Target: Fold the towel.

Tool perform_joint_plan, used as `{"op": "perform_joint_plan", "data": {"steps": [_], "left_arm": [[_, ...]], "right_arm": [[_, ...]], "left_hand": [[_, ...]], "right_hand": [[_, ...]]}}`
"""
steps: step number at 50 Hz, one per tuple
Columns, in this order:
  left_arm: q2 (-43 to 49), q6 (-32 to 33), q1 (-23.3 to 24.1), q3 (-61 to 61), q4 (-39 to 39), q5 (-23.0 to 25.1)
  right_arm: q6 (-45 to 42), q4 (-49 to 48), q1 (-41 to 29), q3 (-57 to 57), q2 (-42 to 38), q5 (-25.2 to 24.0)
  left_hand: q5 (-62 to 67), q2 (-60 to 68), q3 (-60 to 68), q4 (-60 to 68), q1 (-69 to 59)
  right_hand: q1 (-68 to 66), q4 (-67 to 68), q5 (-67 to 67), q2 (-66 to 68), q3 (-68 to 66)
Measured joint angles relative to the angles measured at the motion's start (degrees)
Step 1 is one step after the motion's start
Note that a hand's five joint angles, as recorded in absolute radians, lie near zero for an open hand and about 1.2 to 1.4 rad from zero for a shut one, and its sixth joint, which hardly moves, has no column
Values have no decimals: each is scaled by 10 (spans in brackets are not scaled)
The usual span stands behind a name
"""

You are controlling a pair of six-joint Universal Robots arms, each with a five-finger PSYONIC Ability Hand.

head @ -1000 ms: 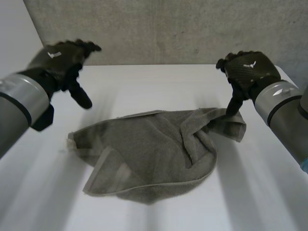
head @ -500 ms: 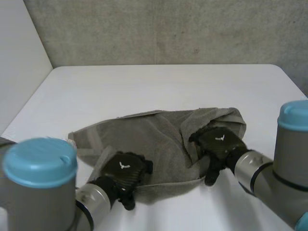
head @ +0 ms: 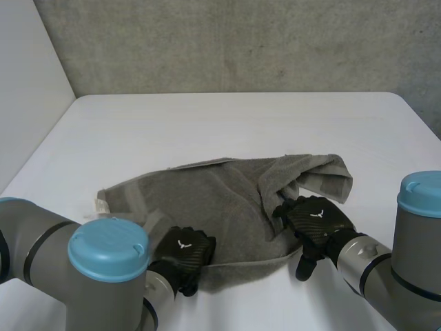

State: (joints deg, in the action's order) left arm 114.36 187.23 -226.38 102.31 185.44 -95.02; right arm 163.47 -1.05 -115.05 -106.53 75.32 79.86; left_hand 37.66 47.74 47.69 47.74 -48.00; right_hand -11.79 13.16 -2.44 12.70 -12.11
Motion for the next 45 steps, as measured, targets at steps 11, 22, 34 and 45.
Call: {"op": "perform_joint_plan", "data": {"steps": [11, 22, 34, 45], "left_arm": [[-33, 0, 4, -1, 32, -34], [-159, 0, 4, -23, 41, -56], [-235, -2, 7, -46, -9, -54], [-279, -4, 5, -48, -13, -54]], "right_arm": [[1, -7, 2, 2, 1, 0], [16, -4, 36, 25, 1, -18], [90, -93, 50, 44, -78, -79], [104, -224, 46, 95, -178, -26]], "left_hand": [[197, 208, 205, 208, -174], [206, 217, 216, 218, -179], [206, 218, 216, 220, -179], [206, 218, 217, 220, -179]], "right_hand": [[0, 0, 0, 0, 0], [0, 0, 0, 0, 0], [0, 0, 0, 0, 0], [-297, 355, -346, 359, -366]]}}
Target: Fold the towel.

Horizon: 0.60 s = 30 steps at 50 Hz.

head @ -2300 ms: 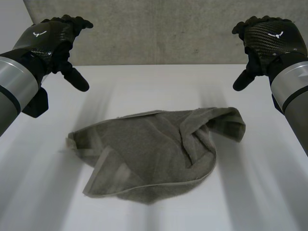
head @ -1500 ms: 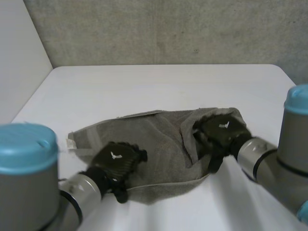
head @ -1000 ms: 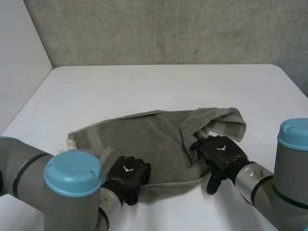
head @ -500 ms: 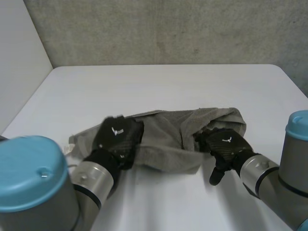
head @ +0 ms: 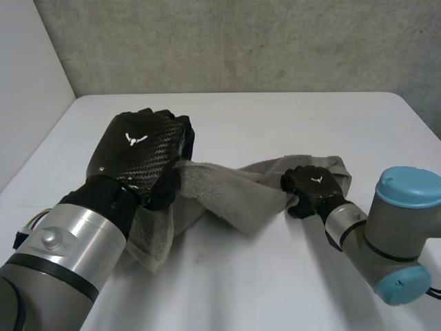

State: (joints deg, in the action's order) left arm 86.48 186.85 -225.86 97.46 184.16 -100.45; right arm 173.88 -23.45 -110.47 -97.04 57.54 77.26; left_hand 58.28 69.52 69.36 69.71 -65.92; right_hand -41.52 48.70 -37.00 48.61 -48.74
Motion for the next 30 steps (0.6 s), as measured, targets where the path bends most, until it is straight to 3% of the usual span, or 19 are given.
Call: {"op": "perform_joint_plan", "data": {"steps": [1, 2, 4, 8, 15, 23, 30], "left_arm": [[0, 0, 0, 0, 0, 0], [-3, 0, -2, 1, 1, 0], [-4, 0, -5, 3, 2, 0], [-3, 0, -18, 5, 3, 1], [6, 2, -97, 10, 0, 15], [27, 1, -149, 11, -1, 57], [66, 2, -161, 12, -10, 77]], "right_arm": [[0, 0, 0, 0, 0, 0], [2, -2, 2, 12, -8, 2], [3, 3, 4, 19, -9, -2], [4, 26, 9, 27, 12, -15], [-1, 112, 52, 35, 138, -64], [-13, 198, 76, 62, 294, -97], [-53, 332, 84, 107, 325, -113]], "left_hand": [[0, 0, 0, 0, 0], [0, 0, 0, 0, 0], [0, 0, 0, 0, 0], [0, 0, 0, 0, 0], [0, 0, 0, 0, 0], [0, 0, 0, 0, 0], [0, 0, 0, 0, 0]], "right_hand": [[0, 0, 0, 0, 0], [-105, 125, -125, 130, -123], [-138, 184, -181, 182, -181], [-138, 184, -181, 182, -181], [-138, 194, -189, 183, -188], [-138, 194, -190, 183, -189], [-138, 195, -191, 183, -189]]}}
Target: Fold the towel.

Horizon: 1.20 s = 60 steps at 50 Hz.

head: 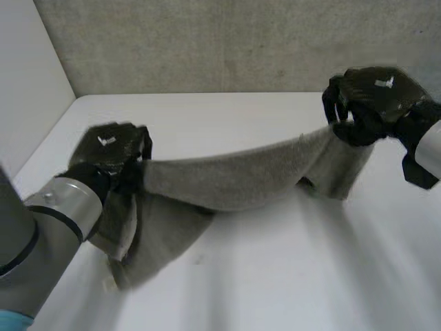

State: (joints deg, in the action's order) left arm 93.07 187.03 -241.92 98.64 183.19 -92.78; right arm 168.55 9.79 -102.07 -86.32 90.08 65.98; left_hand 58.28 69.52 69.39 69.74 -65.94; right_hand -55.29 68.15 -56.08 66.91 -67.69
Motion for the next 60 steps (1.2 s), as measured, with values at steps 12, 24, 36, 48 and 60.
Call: {"op": "perform_joint_plan", "data": {"steps": [12, 24, 36, 48, 60], "left_arm": [[166, 4, -4, -54, -52, 43], [274, 4, -24, -293, -32, 50], [268, 2, -26, -527, 133, 53], [189, 3, -51, -265, 147, 56], [236, 44, -54, -15, 213, 74]], "right_arm": [[-205, 197, -9, 88, -210, 51], [-194, 33, -50, 265, -344, 138], [-155, -291, -81, 348, -263, 195], [-129, -246, -79, 136, -206, 96], [-127, -175, -80, -31, -261, 69]], "left_hand": [[0, 0, 0, 0, 0], [0, 0, 1, 0, 0], [0, 0, 1, 0, 0], [0, 0, 1, 0, 2], [0, 1, 1, 0, 2]], "right_hand": [[0, 0, -2, 0, 0], [0, 0, -2, 0, 0], [0, 0, -3, 0, 0], [0, 1, -4, 0, 0], [0, 2, -4, 0, -3]]}}
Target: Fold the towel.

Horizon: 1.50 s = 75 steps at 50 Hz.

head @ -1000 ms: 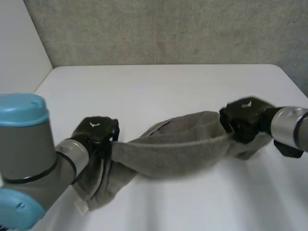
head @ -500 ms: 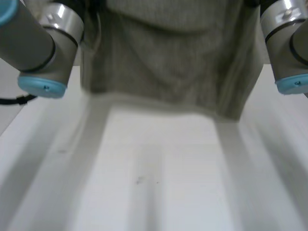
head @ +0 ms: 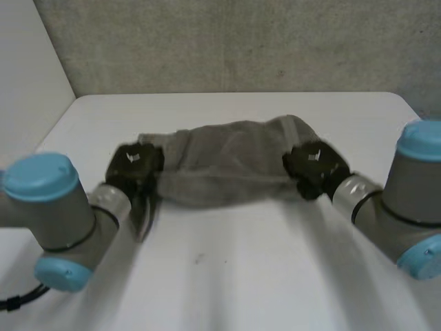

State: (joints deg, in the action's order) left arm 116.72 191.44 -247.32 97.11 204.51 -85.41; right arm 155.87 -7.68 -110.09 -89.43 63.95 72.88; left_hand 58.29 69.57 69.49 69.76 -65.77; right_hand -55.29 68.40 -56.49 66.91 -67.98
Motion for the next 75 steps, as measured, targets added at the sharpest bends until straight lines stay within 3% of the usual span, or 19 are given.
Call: {"op": "perform_joint_plan", "data": {"steps": [7, 18, 21, 23, 27, 30, 38, 42, 43, 46, 51, 66, 68, 75], "left_arm": [[23, 90, -1, 25, 11, 5], [-49, 111, 3, 23, -22, 3], [-82, 108, 9, 20, -46, 3], [-105, 106, 15, 17, -61, 3], [-139, 103, 24, 12, -79, 3], [-151, 102, 27, 11, -84, 4], [-181, 102, 32, 30, -107, 4], [-179, 103, 31, 41, -110, 3], [-177, 103, 29, 53, -112, 3], [-175, 104, 27, 67, -113, 3], [-174, 104, 24, 79, -113, 3], [-163, 104, 25, 86, -112, 1], [-160, 104, 25, 86, -112, 1], [-156, 104, 23, 85, -112, 1]], "right_arm": [[31, 3, 1, -11, -44, 3], [173, 3, 18, -8, -14, 12], [218, 4, 35, -9, -2, 12], [237, 6, 44, -8, 3, 10], [247, 11, 55, -4, 6, 3], [245, 13, 58, -1, 7, 0], [101, 98, 81, 92, -18, -60], [31, 132, 81, 123, -36, -69], [-53, 161, 79, 154, -57, -74], [-135, 178, 77, 182, -82, -75], [-209, 183, 72, 218, -121, -75], [-227, 187, 31, 315, -216, -93], [-224, 193, 29, 328, -227, -94], [-222, 218, 24, 347, -244, -91]], "left_hand": [[0, 0, 0, 0, 0], [0, 0, 0, 0, 0], [0, 0, 0, 0, 0], [0, 0, 0, 0, 0], [0, 0, 0, 0, 0], [0, 0, 0, 0, 0], [-3, -24, -23, -25, 0], [-22, -39, -37, -40, 0], [-39, -53, -53, -55, 3], [-54, -69, -67, -69, 26], [-68, -82, -81, -83, 40], [-73, -87, -86, -89, 45], [-77, -91, -90, -93, 52], [-87, -100, -99, -102, 62]], "right_hand": [[0, 0, 0, 0, 0], [0, -10, 3, -5, 8], [175, -231, 202, -218, 226], [368, -452, 423, -447, 446], [433, -549, 525, -535, 549], [433, -549, 525, -535, 549], [435, -552, 536, -542, 560], [435, -552, 536, -542, 560], [435, -552, 536, -542, 560], [435, -552, 536, -542, 560], [435, -552, 536, -542, 559], [402, -505, 488, -493, 500], [337, -431, 420, -425, 426], [320, -410, 401, -398, 407]]}}
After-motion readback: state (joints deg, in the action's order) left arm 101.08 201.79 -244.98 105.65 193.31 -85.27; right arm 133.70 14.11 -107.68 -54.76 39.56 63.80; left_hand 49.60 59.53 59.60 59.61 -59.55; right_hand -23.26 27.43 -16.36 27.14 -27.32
